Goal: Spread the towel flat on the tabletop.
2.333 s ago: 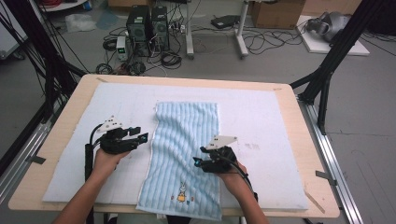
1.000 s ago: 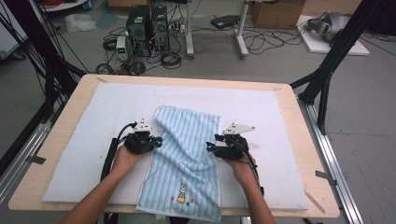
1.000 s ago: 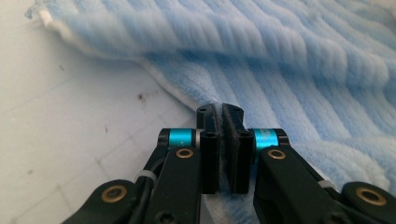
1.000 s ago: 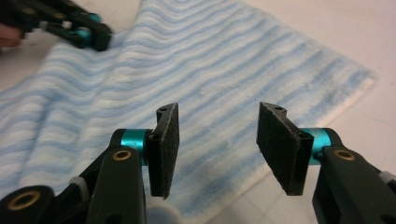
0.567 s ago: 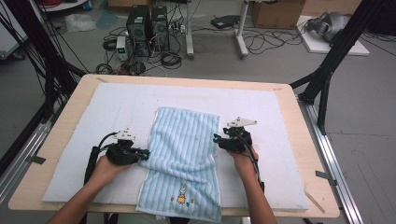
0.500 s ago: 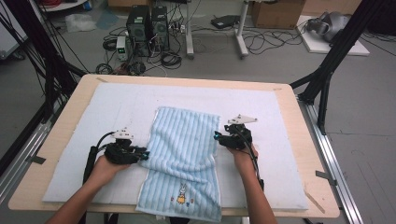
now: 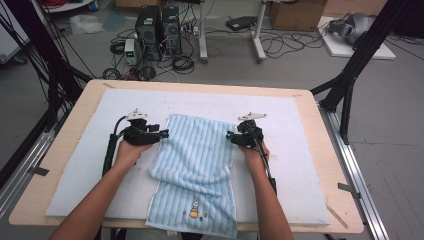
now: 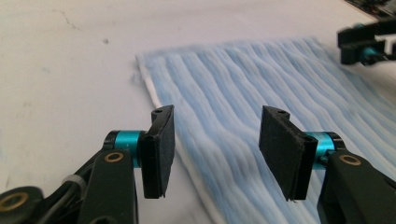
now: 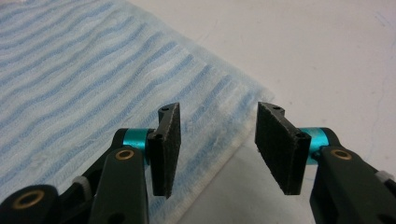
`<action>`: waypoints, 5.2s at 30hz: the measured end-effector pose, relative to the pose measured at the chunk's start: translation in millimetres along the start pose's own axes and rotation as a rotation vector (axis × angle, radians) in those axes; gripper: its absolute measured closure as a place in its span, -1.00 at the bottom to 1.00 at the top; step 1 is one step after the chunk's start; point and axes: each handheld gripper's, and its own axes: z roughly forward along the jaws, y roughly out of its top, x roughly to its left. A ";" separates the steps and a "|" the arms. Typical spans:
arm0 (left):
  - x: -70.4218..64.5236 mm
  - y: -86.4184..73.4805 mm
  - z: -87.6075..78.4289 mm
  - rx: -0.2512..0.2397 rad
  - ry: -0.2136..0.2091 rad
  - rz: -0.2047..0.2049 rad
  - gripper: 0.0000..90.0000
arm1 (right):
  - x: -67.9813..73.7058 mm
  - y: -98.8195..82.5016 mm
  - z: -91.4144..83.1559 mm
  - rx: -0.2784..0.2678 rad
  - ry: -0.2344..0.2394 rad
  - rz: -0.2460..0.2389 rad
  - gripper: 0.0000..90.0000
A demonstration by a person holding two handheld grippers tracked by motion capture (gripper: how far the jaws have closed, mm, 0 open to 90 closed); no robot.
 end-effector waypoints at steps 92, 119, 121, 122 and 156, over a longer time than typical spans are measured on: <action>20.7 23.8 63.8 0.079 0.288 0.055 0.92 | -15.4 0.2 2.1 0.008 -0.046 0.046 0.32; 22.1 17.7 49.9 0.070 0.152 -0.051 0.29 | 2.2 -8.9 -13.2 -0.037 -0.075 -0.031 0.25; 19.5 16.9 41.8 0.047 0.138 -0.045 0.23 | 1.7 -8.4 -19.1 -0.045 -0.069 -0.030 0.22; 17.8 16.1 37.8 0.040 0.135 -0.041 0.21 | 2.5 -8.2 -22.1 -0.041 -0.072 -0.034 0.21; -66.8 -74.1 -51.6 0.113 -0.064 0.150 0.66 | 70.2 -75.6 -74.4 0.022 0.206 -0.177 0.56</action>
